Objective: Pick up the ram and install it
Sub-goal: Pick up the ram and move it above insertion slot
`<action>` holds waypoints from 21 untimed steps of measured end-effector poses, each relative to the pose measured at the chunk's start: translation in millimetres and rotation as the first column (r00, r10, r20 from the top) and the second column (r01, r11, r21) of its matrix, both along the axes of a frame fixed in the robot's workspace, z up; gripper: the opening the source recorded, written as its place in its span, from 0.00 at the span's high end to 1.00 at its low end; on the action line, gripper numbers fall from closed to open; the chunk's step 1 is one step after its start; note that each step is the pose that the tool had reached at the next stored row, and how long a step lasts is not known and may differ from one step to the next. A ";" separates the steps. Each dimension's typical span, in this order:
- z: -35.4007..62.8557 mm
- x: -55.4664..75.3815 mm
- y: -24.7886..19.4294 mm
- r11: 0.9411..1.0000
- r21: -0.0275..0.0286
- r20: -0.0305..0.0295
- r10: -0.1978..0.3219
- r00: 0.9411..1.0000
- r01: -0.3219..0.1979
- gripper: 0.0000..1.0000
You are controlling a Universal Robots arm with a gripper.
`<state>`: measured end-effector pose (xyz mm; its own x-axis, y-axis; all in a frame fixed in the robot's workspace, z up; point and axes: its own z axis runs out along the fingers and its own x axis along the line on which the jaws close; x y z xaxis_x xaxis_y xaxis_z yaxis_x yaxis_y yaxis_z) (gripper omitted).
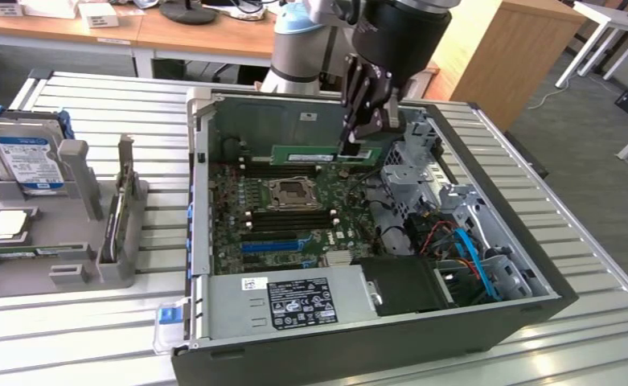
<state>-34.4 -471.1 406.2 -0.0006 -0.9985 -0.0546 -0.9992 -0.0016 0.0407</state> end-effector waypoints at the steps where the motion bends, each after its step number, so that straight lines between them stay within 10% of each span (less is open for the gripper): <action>1: -0.2 0.0 1.1 1.000 0.000 0.000 -0.003 1.000 0.003 0.88; 21: -5.5 0.0 32.8 0.999 0.000 0.000 -0.044 0.999 0.044 0.88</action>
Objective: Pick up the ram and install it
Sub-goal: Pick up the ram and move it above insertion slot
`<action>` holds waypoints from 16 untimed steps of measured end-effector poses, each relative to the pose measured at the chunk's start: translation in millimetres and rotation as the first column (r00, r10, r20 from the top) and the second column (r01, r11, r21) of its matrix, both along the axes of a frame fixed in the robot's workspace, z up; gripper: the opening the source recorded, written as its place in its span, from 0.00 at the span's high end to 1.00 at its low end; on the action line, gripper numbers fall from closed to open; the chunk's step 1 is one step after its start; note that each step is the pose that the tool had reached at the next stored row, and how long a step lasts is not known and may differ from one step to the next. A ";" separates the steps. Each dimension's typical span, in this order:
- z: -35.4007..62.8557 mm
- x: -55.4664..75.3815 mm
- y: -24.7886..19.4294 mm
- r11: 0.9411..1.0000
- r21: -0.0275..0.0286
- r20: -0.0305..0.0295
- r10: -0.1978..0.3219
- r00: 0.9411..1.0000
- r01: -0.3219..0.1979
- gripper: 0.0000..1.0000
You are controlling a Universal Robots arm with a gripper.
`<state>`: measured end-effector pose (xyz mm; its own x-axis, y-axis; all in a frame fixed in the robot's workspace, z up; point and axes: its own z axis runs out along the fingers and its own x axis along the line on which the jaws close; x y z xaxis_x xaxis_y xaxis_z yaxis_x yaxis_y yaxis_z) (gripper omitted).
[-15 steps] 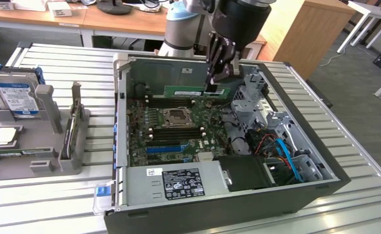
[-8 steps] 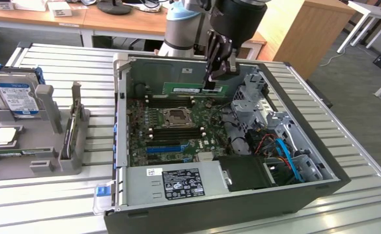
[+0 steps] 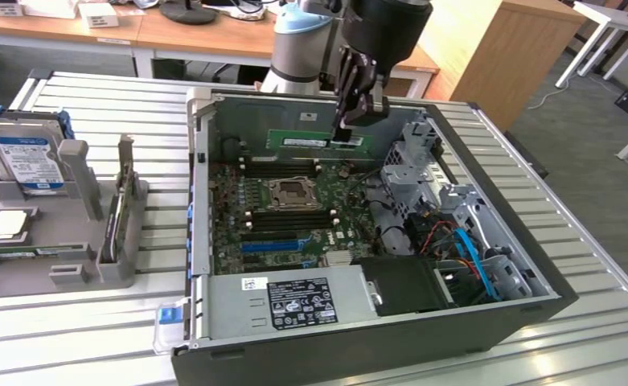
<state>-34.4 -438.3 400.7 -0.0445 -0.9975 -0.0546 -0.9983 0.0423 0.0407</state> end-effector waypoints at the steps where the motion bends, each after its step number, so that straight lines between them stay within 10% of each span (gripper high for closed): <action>1: -0.2 0.0 1.7 1.000 0.000 0.000 -0.002 1.000 0.002 0.88; 16: -7.6 0.0 7.0 1.000 0.000 0.000 -0.008 1.000 0.008 0.88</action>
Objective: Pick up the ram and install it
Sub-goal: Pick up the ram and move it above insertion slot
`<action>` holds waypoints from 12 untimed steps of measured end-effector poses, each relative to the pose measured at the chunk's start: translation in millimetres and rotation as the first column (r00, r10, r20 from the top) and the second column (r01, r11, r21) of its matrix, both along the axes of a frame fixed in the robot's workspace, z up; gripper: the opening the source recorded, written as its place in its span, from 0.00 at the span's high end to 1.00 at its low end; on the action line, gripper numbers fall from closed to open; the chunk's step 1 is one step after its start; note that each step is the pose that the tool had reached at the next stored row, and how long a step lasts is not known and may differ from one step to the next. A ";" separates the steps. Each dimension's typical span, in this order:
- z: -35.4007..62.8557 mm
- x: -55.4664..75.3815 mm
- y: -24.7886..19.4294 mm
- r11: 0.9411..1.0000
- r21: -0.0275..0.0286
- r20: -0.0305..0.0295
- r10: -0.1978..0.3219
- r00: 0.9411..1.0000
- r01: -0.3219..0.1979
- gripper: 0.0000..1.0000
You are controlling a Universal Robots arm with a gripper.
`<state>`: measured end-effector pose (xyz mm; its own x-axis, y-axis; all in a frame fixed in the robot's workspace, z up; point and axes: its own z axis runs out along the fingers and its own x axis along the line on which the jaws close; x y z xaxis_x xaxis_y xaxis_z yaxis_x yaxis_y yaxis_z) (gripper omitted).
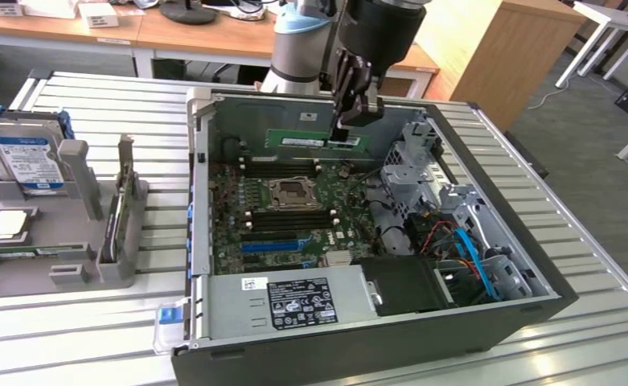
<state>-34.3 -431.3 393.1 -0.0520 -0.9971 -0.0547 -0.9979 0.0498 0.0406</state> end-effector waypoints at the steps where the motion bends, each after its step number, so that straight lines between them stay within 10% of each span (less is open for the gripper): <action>1: -1.8 0.0 0.0 1.000 0.000 0.000 0.000 1.000 0.000 0.88; 12: -21.6 0.0 0.0 1.000 0.000 0.000 0.000 1.000 0.000 0.88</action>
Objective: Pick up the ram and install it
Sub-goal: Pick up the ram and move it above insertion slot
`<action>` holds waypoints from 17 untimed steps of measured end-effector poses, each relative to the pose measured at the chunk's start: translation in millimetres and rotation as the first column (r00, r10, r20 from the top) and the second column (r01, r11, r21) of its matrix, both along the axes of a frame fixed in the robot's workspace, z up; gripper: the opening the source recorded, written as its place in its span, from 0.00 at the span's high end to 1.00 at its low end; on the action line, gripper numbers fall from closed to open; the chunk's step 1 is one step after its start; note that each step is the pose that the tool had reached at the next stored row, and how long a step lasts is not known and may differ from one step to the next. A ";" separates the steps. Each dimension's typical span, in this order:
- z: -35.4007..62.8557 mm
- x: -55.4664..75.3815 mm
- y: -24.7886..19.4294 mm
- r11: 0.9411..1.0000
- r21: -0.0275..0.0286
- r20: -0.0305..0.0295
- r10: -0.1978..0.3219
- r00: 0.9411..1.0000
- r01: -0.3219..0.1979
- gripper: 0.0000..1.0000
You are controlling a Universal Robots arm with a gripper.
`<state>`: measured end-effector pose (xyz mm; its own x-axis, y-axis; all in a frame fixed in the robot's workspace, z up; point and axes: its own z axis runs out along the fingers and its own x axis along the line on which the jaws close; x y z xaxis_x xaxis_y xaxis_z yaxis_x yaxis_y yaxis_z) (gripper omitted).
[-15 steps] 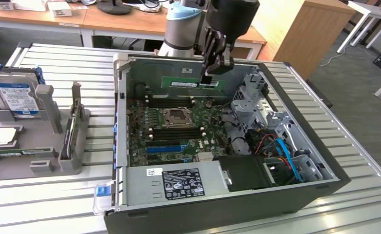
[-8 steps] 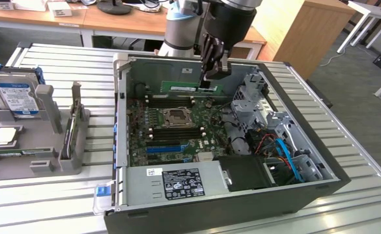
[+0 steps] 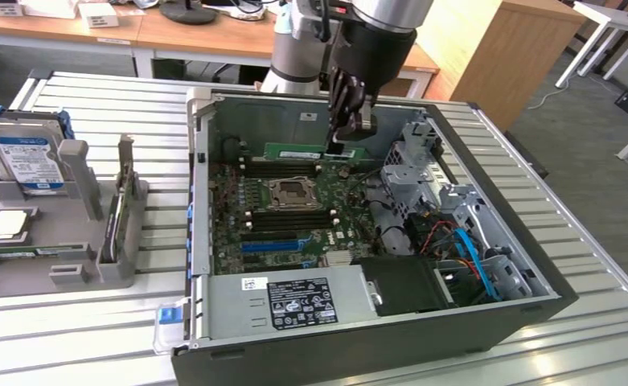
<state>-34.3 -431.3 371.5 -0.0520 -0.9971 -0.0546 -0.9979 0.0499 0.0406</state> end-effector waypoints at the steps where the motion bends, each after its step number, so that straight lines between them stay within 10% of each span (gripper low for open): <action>1: -1.9 0.0 0.0 1.000 0.000 0.000 0.000 1.000 0.000 0.88; 10: -8.1 -0.1 0.6 1.000 0.000 0.000 0.000 1.000 0.000 0.88; 17: -9.1 0.0 14.6 1.000 0.000 0.000 0.000 1.000 0.000 0.88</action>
